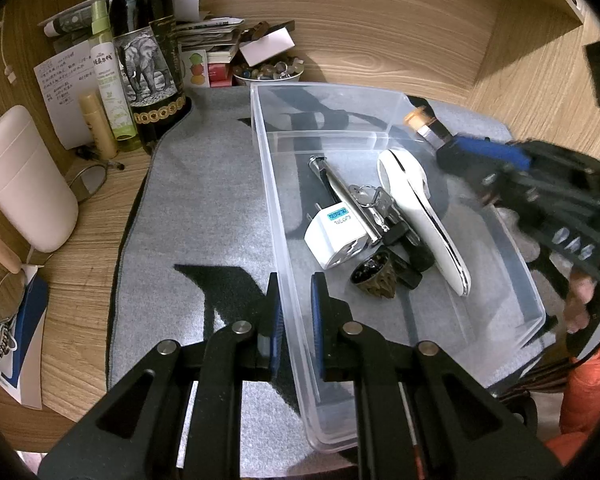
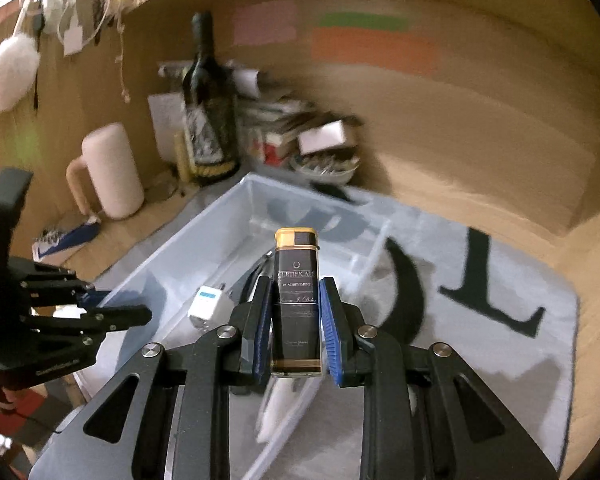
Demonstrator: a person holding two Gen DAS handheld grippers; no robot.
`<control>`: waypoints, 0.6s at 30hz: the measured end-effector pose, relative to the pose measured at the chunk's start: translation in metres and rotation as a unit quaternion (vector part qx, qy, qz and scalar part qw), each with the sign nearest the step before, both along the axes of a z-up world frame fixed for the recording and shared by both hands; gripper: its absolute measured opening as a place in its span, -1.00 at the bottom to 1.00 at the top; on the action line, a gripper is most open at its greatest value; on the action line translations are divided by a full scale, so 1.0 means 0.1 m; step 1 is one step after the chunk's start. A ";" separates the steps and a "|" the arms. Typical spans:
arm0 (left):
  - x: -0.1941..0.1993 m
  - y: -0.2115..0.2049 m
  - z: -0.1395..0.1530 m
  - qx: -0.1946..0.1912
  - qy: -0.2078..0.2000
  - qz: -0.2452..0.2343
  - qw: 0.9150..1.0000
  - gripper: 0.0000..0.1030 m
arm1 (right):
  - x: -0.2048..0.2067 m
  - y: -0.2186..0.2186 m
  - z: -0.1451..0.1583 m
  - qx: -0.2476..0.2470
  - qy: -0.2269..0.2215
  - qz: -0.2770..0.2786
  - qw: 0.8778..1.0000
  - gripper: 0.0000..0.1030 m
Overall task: Organize rigid objects
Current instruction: 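Lower the black-and-gold bottle into the clear box and release it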
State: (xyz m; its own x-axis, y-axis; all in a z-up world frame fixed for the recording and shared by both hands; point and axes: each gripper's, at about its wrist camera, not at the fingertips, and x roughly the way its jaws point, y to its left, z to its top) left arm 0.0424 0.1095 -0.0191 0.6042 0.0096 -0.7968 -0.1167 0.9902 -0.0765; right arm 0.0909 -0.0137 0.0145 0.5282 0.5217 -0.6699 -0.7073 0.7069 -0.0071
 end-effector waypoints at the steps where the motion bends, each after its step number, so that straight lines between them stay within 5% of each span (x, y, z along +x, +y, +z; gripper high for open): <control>1: 0.00 0.00 0.00 0.000 0.000 0.000 1.000 -0.79 | 0.02 0.05 -0.05 -0.008 0.008 0.006 1.000 -0.58; 9: 0.00 -0.01 0.00 -0.003 0.000 0.000 1.000 -0.79 | 0.04 0.26 -0.29 -0.051 0.044 0.031 0.997 -0.58; 18: 0.02 -0.02 0.04 -0.005 0.000 0.001 1.000 -0.79 | 0.00 0.13 -0.17 -0.025 0.037 0.025 0.999 -0.38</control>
State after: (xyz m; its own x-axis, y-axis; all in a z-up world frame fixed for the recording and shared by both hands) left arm 0.0443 0.1074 -0.0147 0.6037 0.0030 -0.7972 -0.1178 0.9894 -0.0855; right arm 0.0914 -0.0002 -0.0029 0.4500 0.5115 -0.7320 -0.7416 0.6707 0.0127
